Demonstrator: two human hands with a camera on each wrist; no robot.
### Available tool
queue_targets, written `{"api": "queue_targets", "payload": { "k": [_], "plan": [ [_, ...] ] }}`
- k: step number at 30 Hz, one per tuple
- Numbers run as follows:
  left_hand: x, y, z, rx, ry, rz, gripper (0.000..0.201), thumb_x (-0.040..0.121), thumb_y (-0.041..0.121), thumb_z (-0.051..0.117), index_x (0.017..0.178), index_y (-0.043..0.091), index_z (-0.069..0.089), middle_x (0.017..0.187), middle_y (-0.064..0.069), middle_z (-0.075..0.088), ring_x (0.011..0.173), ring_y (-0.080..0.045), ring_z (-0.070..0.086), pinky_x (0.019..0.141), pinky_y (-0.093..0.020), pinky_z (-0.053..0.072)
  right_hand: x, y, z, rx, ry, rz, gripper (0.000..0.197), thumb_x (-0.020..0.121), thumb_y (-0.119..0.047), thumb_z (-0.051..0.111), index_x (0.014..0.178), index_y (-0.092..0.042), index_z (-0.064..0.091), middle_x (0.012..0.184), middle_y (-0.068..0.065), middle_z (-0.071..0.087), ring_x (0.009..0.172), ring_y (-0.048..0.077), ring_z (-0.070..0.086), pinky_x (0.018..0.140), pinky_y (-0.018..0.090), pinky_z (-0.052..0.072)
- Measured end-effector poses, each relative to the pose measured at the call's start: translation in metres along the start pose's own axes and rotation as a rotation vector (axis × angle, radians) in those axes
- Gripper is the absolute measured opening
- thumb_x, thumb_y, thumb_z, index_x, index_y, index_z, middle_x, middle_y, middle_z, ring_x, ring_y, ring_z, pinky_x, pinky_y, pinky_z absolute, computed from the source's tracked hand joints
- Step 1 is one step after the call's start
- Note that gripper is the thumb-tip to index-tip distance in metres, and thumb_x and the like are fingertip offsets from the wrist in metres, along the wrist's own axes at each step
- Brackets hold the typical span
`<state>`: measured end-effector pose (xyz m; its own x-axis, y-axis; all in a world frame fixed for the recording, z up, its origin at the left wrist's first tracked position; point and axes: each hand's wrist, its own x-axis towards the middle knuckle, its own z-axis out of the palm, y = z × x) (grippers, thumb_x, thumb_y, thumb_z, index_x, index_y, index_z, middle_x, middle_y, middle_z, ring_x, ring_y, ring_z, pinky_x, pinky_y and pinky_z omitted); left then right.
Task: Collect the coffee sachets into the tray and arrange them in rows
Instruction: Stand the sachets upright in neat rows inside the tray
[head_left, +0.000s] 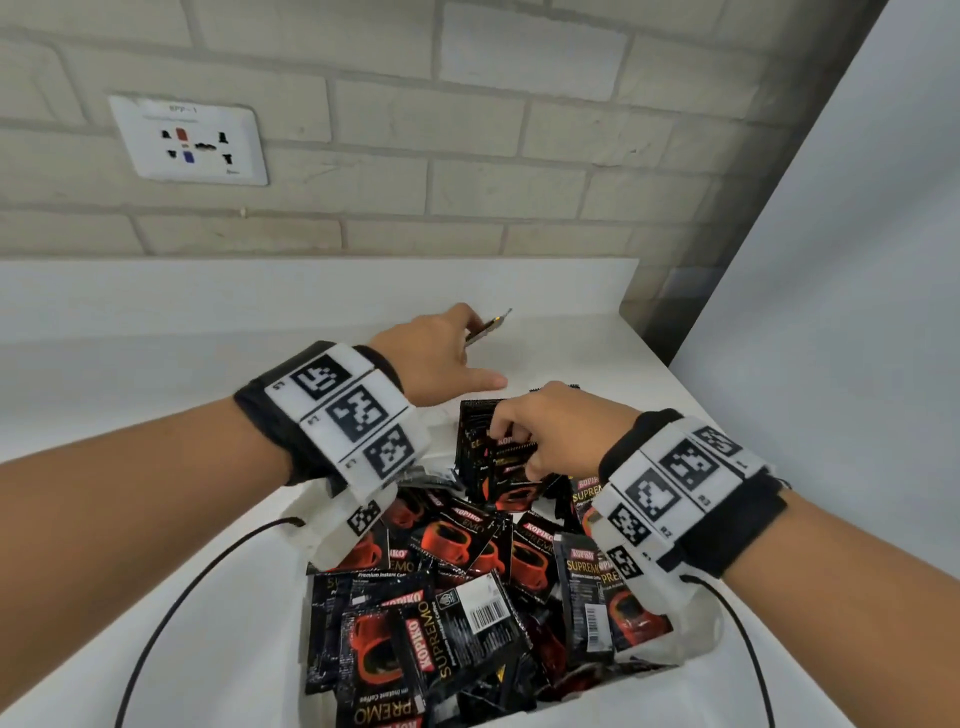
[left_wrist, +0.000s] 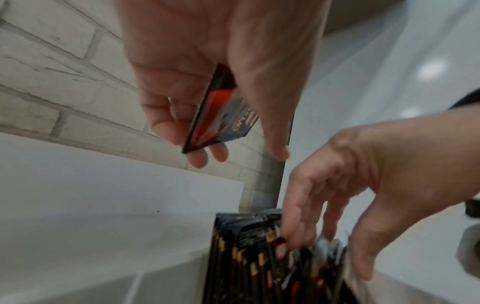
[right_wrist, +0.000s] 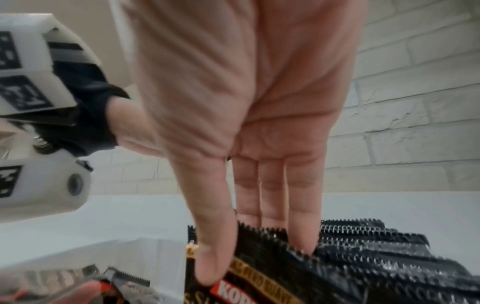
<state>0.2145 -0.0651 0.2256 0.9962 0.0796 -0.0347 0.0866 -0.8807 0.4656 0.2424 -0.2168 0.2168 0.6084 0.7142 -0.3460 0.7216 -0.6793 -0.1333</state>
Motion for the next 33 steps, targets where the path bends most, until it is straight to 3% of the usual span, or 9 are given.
{"api": "queue_targets", "payload": {
  "k": [2,5,11,15,19,22,25,29,33],
  "plan": [
    [-0.01,0.002,-0.005,-0.158,0.031,-0.016,0.04,0.089,0.04,0.057,0.117,0.015,0.042,0.091,0.003,0.059,0.086,-0.02,0.056,0.081,-0.032,0.046,-0.003,0.004,0.0,0.059,0.041,0.012,0.043,0.08,-0.005,0.066,0.119,-0.018,0.055,0.113,0.004,0.059,0.104,0.019,0.057,0.089,0.032,0.047],
    [-0.029,0.006,-0.006,-0.515,-0.004,-0.016,0.017,0.097,0.023,0.043,0.109,0.011,0.042,0.096,-0.007,0.064,0.08,-0.023,0.061,0.073,-0.033,0.05,-0.005,0.008,0.006,0.066,0.051,0.018,0.032,0.082,-0.004,0.064,0.113,-0.014,0.058,0.11,0.005,0.061,0.101,0.019,0.057,0.085,0.028,0.046],
    [-0.056,0.008,0.015,-0.976,-0.031,-0.128,0.011,0.092,0.013,0.053,0.096,0.017,0.062,0.086,-0.003,0.068,0.07,-0.012,0.065,0.062,-0.022,0.052,-0.003,0.013,0.01,0.087,0.149,0.047,0.026,0.081,-0.011,0.067,0.106,-0.015,0.06,0.101,0.004,0.062,0.095,0.021,0.059,0.075,0.027,0.046],
    [-0.061,0.002,0.023,-1.094,-0.065,-0.185,0.015,0.088,0.012,0.057,0.1,0.017,0.065,0.089,-0.002,0.072,0.077,-0.013,0.067,0.068,-0.025,0.052,-0.006,0.013,0.009,-0.001,0.187,0.059,0.022,0.082,-0.02,0.065,0.103,-0.02,0.057,0.099,-0.003,0.061,0.093,0.018,0.057,0.067,0.024,0.034],
    [-0.062,0.003,0.023,-1.048,-0.028,-0.162,0.019,0.086,0.004,0.06,0.097,0.02,0.061,0.092,-0.005,0.07,0.081,-0.019,0.067,0.078,-0.032,0.054,-0.008,0.015,0.01,0.056,0.178,0.056,0.023,0.082,-0.019,0.067,0.103,-0.018,0.059,0.101,-0.003,0.063,0.091,0.015,0.056,0.069,0.024,0.037],
    [-0.063,0.004,0.026,-0.87,0.02,-0.122,0.023,0.082,0.0,0.065,0.087,0.02,0.056,0.078,0.001,0.066,0.066,-0.011,0.064,0.067,-0.025,0.054,-0.007,0.018,0.009,0.185,0.181,0.054,0.02,0.08,-0.011,0.068,0.098,-0.015,0.06,0.096,0.0,0.064,0.082,0.01,0.055,0.07,0.019,0.041],
    [-0.06,0.009,0.037,-0.599,0.018,-0.081,0.024,0.079,0.006,0.069,0.075,0.023,0.053,0.073,0.002,0.06,0.065,-0.014,0.057,0.07,-0.03,0.052,-0.007,0.021,0.008,0.297,0.186,0.058,0.018,0.082,-0.002,0.062,0.089,-0.018,0.057,0.084,-0.001,0.064,0.067,0.002,0.055,0.061,0.011,0.04],
    [-0.051,0.016,0.056,-0.257,0.007,-0.02,0.022,0.079,0.017,0.071,0.07,0.022,0.051,0.072,0.011,0.048,0.069,-0.008,0.048,0.059,-0.013,0.036,-0.006,0.024,0.009,0.341,0.18,0.069,0.021,0.083,0.001,0.058,0.089,-0.019,0.058,0.078,-0.003,0.063,0.063,-0.004,0.054,0.06,0.008,0.041],
    [-0.037,0.02,0.069,-0.188,-0.005,-0.076,0.023,0.08,0.019,0.07,0.073,0.021,0.048,0.07,0.011,0.044,0.077,-0.01,0.048,0.057,-0.013,0.033,-0.005,0.026,0.012,0.342,0.229,0.073,0.017,0.082,-0.002,0.062,0.094,-0.014,0.064,0.077,-0.005,0.062,0.067,0.003,0.057,0.063,0.011,0.043]
  ]
}}
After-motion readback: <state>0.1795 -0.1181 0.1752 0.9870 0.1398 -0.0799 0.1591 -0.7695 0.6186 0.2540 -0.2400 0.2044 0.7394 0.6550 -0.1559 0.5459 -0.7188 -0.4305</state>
